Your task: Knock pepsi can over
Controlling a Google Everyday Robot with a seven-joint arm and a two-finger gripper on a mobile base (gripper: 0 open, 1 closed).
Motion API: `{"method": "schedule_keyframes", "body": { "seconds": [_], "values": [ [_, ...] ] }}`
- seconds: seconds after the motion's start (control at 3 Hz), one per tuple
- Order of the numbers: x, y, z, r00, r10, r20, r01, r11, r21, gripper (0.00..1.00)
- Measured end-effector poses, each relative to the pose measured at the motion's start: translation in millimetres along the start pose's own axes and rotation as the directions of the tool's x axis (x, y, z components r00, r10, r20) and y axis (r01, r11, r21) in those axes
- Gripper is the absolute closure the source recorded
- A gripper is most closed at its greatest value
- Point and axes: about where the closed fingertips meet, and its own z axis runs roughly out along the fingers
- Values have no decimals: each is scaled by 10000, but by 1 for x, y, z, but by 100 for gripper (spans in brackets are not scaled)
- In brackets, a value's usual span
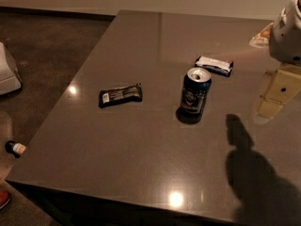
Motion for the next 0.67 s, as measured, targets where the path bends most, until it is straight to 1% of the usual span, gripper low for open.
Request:
{"method": "schedule_keyframes", "body": {
  "seconds": [0.33,0.67],
  "values": [
    [0,0,0,10000,0,1,0,10000,2,0],
    [-8,-6,9,9958,363,836,-369,9993,60,0]
  ]
}}
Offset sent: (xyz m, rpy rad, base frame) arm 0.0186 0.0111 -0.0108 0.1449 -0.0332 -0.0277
